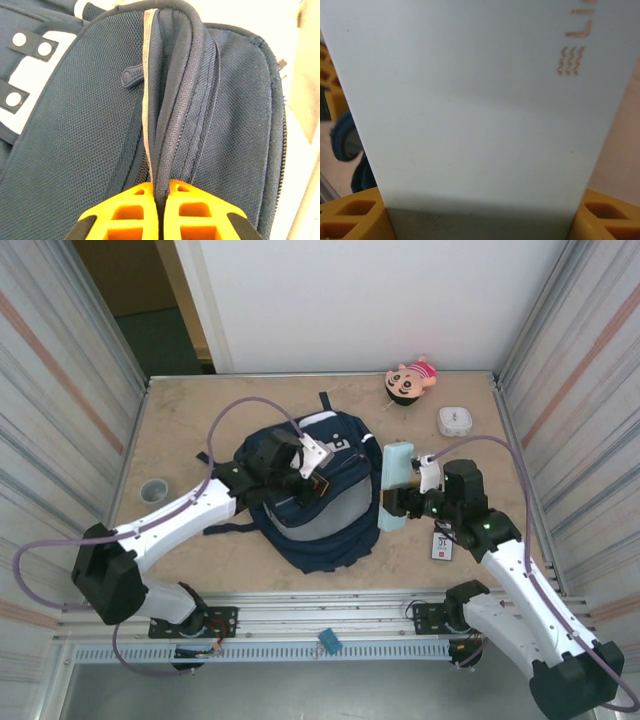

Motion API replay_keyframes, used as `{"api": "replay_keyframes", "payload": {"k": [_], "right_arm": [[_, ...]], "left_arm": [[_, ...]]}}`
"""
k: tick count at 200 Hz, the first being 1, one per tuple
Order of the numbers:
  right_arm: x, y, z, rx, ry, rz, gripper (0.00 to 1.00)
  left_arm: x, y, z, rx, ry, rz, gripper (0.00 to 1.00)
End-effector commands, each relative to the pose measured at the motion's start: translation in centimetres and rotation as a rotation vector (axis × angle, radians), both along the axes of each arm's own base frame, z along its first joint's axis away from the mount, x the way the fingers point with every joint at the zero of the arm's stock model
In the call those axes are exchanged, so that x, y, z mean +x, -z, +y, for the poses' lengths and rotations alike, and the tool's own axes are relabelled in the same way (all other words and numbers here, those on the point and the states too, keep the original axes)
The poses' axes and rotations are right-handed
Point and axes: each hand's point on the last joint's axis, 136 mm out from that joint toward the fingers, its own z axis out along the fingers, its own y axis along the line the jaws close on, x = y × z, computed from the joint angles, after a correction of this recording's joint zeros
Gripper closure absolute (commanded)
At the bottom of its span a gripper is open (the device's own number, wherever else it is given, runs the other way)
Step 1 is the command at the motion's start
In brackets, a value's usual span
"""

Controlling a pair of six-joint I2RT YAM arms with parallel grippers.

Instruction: Pack books, pencil case, and school supplies into a backpack

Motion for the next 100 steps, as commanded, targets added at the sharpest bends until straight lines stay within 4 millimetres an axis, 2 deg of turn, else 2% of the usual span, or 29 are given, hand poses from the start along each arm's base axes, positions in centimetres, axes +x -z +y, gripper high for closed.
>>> {"api": "replay_keyframes", "payload": {"k": [1, 27, 53, 100], "right_arm": [[-0.2, -4.3, 1.9, -0.105, -0.16, -0.282, 0.52], [-0.9, -4.9, 3.2, -0.26, -0.238, -0.409, 0.52], [-1.9, -5.4, 4.6, -0.32, -0.29, -0.487, 0.52], [-2.8, -3.8, 8.6, -0.669, -0.456, -0.65, 0.51]], "left_arm": [[0.2, -6.0, 0.2, -0.173, 0.022, -0.036, 1.0], [1.2, -7.7, 1.6, -0.226, 0.009, -0.043, 1.0], [1.6, -8.7, 2.2, -0.26, 0.027, -0.022, 1.0], [2.0, -10.2, 2.2, -0.283, 0.054, -0.014, 1.0]]}}
